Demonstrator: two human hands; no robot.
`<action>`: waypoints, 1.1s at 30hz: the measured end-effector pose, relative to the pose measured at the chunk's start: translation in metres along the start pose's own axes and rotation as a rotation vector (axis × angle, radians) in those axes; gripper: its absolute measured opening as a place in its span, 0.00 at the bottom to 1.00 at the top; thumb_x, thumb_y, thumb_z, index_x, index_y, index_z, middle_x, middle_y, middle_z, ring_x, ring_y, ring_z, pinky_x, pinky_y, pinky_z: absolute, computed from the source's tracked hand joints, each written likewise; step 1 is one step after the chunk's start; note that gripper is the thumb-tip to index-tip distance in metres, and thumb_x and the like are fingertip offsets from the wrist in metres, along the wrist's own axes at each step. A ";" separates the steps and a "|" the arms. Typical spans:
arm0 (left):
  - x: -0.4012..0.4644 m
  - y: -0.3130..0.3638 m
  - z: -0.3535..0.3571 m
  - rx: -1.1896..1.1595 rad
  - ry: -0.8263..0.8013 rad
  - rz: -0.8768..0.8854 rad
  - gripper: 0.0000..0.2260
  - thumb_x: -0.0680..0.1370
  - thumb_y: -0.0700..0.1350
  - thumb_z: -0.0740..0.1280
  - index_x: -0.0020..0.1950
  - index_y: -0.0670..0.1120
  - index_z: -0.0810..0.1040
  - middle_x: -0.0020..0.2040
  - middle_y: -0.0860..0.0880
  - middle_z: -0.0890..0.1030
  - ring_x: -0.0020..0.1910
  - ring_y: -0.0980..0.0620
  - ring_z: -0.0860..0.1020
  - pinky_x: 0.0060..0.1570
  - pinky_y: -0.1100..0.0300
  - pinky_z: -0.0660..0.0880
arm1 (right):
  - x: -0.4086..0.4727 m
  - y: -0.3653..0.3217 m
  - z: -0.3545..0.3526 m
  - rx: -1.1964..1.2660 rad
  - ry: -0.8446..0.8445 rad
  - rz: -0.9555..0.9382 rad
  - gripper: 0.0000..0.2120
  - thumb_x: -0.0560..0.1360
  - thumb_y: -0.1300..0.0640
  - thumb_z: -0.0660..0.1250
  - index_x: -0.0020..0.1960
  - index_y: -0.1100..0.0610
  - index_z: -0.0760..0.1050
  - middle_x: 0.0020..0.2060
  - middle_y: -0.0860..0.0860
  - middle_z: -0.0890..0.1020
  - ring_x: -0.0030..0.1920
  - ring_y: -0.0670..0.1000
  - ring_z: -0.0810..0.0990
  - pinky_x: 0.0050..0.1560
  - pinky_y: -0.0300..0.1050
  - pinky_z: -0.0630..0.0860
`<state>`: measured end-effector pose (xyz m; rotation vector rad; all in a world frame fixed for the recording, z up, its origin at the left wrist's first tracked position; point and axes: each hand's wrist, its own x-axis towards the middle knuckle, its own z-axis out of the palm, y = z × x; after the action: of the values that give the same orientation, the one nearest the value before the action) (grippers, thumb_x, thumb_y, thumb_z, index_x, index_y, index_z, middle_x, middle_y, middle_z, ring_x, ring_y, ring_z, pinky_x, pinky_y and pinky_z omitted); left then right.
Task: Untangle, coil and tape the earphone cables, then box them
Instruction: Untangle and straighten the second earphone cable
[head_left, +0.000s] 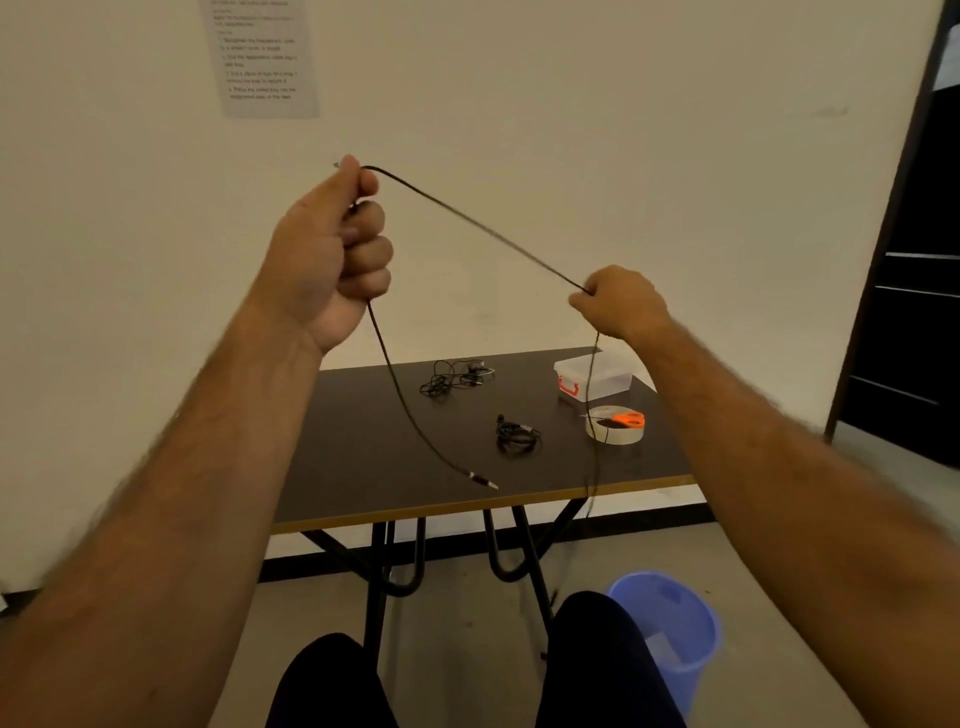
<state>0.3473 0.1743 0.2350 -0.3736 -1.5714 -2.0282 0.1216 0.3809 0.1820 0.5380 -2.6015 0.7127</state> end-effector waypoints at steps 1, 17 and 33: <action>0.001 0.002 -0.003 -0.025 0.029 0.023 0.14 0.85 0.53 0.55 0.42 0.52 0.70 0.26 0.55 0.59 0.22 0.59 0.53 0.21 0.66 0.49 | 0.005 0.011 0.006 -0.082 -0.006 0.117 0.21 0.79 0.43 0.62 0.48 0.61 0.77 0.42 0.55 0.80 0.43 0.55 0.78 0.43 0.47 0.72; 0.011 -0.057 -0.013 0.135 0.156 -0.179 0.13 0.85 0.51 0.56 0.44 0.49 0.70 0.26 0.56 0.61 0.22 0.59 0.55 0.19 0.66 0.52 | 0.010 -0.104 -0.128 0.718 0.314 -0.463 0.20 0.82 0.51 0.60 0.41 0.65 0.77 0.34 0.54 0.81 0.32 0.50 0.83 0.33 0.42 0.80; 0.011 -0.041 0.001 0.230 0.047 -0.124 0.13 0.85 0.51 0.55 0.44 0.48 0.72 0.27 0.55 0.62 0.23 0.58 0.55 0.21 0.66 0.52 | -0.009 -0.111 -0.117 0.217 -0.025 -0.432 0.11 0.76 0.53 0.71 0.44 0.62 0.80 0.39 0.57 0.85 0.39 0.54 0.86 0.38 0.47 0.82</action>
<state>0.3147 0.1798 0.2082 -0.1439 -1.8141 -1.9027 0.2101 0.3586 0.3148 1.1358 -2.3206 0.8406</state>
